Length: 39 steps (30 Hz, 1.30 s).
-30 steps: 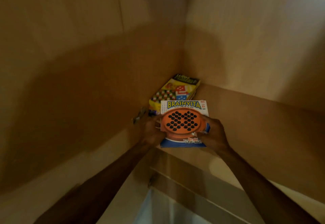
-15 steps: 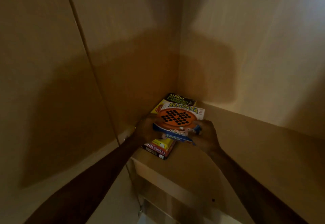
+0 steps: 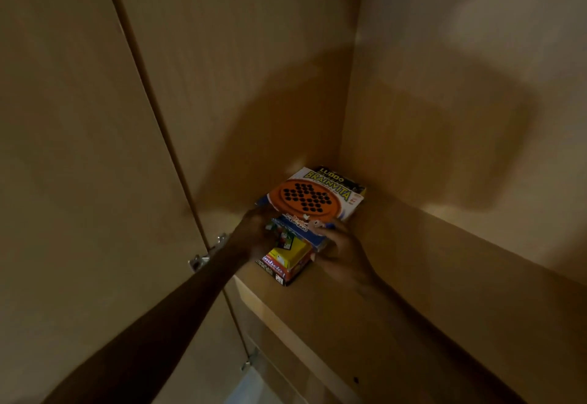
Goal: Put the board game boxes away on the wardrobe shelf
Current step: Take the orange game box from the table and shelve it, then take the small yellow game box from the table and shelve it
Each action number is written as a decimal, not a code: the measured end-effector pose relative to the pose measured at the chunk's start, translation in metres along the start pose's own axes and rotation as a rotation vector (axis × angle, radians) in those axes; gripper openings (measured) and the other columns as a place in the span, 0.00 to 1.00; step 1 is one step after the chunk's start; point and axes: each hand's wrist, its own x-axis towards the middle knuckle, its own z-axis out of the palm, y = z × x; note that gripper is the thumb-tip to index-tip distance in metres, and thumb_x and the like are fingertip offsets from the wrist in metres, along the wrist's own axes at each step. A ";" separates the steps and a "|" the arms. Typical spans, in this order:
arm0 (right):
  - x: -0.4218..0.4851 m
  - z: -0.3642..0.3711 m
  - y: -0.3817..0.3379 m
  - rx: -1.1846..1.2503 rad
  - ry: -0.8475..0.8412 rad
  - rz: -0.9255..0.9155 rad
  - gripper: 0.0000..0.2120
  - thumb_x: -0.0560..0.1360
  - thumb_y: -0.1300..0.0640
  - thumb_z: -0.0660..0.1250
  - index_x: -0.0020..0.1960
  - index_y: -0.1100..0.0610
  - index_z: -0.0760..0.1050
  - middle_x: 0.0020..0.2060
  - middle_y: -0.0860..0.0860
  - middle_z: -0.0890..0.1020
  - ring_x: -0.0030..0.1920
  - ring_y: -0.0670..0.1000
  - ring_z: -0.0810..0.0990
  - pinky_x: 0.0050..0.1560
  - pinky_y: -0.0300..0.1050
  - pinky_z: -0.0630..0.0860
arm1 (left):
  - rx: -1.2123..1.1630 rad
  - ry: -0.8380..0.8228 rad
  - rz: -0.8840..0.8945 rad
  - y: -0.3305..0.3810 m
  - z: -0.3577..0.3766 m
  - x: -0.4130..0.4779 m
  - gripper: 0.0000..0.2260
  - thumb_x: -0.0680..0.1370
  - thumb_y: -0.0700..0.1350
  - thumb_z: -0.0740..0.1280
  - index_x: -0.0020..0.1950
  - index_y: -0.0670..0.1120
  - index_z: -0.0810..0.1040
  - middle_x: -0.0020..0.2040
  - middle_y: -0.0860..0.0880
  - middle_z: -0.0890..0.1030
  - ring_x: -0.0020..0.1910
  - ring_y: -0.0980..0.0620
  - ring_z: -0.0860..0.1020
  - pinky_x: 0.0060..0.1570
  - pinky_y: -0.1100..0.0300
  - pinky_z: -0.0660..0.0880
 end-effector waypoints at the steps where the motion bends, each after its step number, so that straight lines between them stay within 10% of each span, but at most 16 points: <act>1: -0.005 -0.001 0.001 0.011 0.040 0.003 0.21 0.70 0.61 0.73 0.62 0.55 0.76 0.64 0.44 0.70 0.66 0.43 0.69 0.59 0.31 0.72 | -0.032 0.031 -0.035 0.008 0.002 -0.007 0.20 0.74 0.35 0.66 0.64 0.50 0.77 0.64 0.53 0.75 0.58 0.55 0.76 0.44 0.66 0.77; 8: -0.056 0.019 0.001 0.167 0.149 0.064 0.14 0.71 0.58 0.72 0.55 0.49 0.79 0.51 0.41 0.79 0.53 0.40 0.77 0.48 0.34 0.76 | -0.431 0.319 -0.388 0.010 0.034 -0.105 0.15 0.73 0.41 0.73 0.59 0.50 0.81 0.60 0.53 0.80 0.59 0.53 0.77 0.57 0.57 0.73; 17: -0.153 0.112 -0.047 0.246 -0.271 0.108 0.17 0.71 0.54 0.72 0.59 0.52 0.78 0.52 0.45 0.82 0.51 0.44 0.80 0.50 0.43 0.79 | -0.582 0.575 -0.689 0.005 0.042 -0.316 0.12 0.75 0.38 0.70 0.57 0.48 0.81 0.52 0.54 0.83 0.51 0.60 0.80 0.48 0.67 0.75; 31: -0.400 0.295 -0.219 0.227 -0.943 -0.213 0.13 0.70 0.58 0.72 0.54 0.50 0.79 0.45 0.47 0.83 0.42 0.40 0.81 0.47 0.40 0.79 | -0.583 1.248 -1.135 0.059 0.028 -0.731 0.13 0.75 0.37 0.69 0.52 0.56 0.79 0.50 0.55 0.84 0.50 0.60 0.81 0.53 0.61 0.77; 39: -0.574 0.412 -0.346 0.180 -1.362 -0.512 0.14 0.70 0.56 0.73 0.56 0.52 0.80 0.44 0.48 0.83 0.43 0.43 0.82 0.45 0.34 0.77 | -0.450 1.705 -1.335 0.097 0.020 -0.928 0.12 0.75 0.34 0.69 0.57 0.44 0.80 0.49 0.48 0.83 0.48 0.55 0.81 0.43 0.72 0.77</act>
